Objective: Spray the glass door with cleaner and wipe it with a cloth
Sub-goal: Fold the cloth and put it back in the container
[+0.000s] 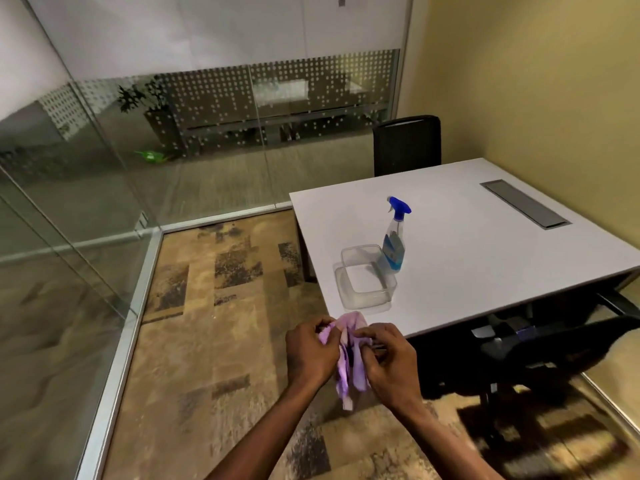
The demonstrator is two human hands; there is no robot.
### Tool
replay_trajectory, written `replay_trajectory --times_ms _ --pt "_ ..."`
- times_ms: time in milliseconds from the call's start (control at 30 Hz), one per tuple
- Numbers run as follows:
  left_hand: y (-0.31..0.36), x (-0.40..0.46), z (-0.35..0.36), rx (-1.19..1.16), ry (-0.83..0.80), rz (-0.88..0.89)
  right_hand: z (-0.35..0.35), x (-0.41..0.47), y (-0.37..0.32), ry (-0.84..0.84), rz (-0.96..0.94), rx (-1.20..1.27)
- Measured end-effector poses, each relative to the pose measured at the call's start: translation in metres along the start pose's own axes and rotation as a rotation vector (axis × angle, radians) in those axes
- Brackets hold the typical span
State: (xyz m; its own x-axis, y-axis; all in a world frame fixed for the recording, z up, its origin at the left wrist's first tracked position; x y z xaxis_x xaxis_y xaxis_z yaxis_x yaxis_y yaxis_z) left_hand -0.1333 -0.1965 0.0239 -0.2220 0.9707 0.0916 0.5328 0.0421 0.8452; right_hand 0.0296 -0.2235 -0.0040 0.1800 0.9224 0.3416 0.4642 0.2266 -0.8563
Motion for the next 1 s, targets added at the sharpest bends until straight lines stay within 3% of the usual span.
replay_trajectory --times_ms 267,467,633,833,1000 --pt "-0.007 0.014 0.005 -0.136 -0.182 -0.050 0.016 0.013 -0.007 -0.063 0.090 0.134" --pt "-0.013 0.036 0.020 -0.239 -0.358 -0.143 0.011 0.029 0.007 -0.160 0.130 0.089" --pt "0.005 0.061 0.040 -0.235 -0.496 -0.113 0.004 0.059 0.036 -0.110 0.202 0.083" --pt "0.026 0.102 0.064 -0.259 -0.492 -0.082 -0.004 0.124 0.068 -0.252 0.313 0.312" --pt "0.029 0.146 0.088 -0.303 -0.248 -0.116 -0.009 0.186 0.084 -0.412 0.493 0.543"
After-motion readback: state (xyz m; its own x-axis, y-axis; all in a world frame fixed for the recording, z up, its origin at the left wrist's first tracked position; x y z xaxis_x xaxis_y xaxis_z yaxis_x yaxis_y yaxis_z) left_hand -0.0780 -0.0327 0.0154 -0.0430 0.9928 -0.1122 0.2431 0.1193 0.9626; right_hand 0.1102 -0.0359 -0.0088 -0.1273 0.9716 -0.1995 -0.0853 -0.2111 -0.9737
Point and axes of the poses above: each hand's wrist, its own x-axis towards the middle knuckle, its own z-axis out of the palm, y = z × x, the point moved 4 cm from there along x, towards the middle knuckle, and after that the axes turned 1 degree about y, right-handed, at the moved point
